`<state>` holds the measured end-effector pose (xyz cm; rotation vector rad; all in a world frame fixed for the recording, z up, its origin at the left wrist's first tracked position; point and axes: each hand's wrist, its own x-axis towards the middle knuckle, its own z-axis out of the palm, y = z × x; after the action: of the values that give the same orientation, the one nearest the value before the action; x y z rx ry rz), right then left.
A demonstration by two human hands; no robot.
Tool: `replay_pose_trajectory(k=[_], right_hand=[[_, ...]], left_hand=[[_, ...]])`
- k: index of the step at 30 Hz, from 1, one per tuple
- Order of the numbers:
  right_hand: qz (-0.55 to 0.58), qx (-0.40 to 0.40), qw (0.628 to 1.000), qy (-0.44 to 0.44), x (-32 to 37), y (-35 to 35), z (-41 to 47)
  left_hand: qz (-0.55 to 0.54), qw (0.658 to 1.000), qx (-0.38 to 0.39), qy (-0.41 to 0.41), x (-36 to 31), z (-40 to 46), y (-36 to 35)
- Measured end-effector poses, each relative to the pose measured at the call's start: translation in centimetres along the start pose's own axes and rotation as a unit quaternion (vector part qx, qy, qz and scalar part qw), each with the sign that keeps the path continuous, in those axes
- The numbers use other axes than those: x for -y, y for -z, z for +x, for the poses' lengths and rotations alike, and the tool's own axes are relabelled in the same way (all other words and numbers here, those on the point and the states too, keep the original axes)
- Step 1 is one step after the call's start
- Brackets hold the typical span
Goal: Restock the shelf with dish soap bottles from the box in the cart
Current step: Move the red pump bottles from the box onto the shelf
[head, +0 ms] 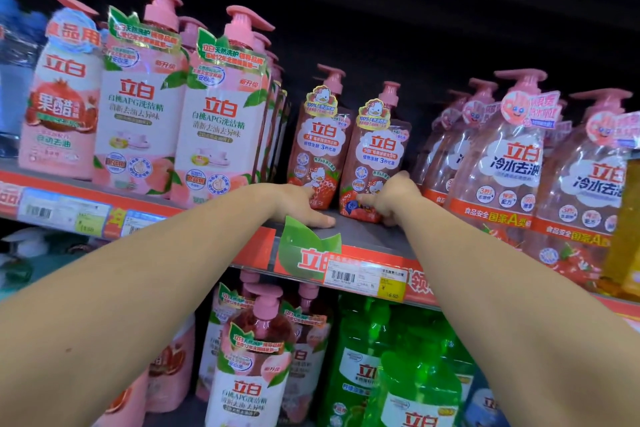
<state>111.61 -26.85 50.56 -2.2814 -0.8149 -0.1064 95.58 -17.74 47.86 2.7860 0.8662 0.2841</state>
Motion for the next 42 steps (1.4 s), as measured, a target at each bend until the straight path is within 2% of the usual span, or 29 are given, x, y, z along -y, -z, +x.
replay_pose_trajectory(k=[15, 19, 20, 24, 37, 42], right_hand=[[0.065, 0.013, 0.997, 0.035, -1.3, -0.2, 0.5], [0.087, -0.065, 0.986, 0.124, -1.3, 0.9, -0.5], [0.080, -0.051, 0.984, 0.152, -1.5, 1.2, -0.6], [0.051, 0.121, 0.972, 0.196, -2.3, 1.0, -0.2], [-0.068, 0.215, 0.959, 0.171, -2.1, -2.1, 5.2], [-0.051, 0.245, 0.952, 0.176, -2.5, -2.7, 5.9]], left_hand=[[-0.022, 1.000, -0.013, 0.010, 0.1, 0.0, -0.2], [-0.026, 1.000, -0.012, 0.005, 0.0, -0.4, 0.0], [-0.026, 1.000, -0.012, 0.003, -0.1, -0.4, 0.0], [-0.022, 1.000, -0.011, 0.001, 0.0, -0.3, -0.1], [-0.043, 0.999, -0.023, 0.001, 0.3, 0.4, -0.4], [-0.045, 0.999, -0.024, 0.004, 0.2, 0.4, -0.4]])
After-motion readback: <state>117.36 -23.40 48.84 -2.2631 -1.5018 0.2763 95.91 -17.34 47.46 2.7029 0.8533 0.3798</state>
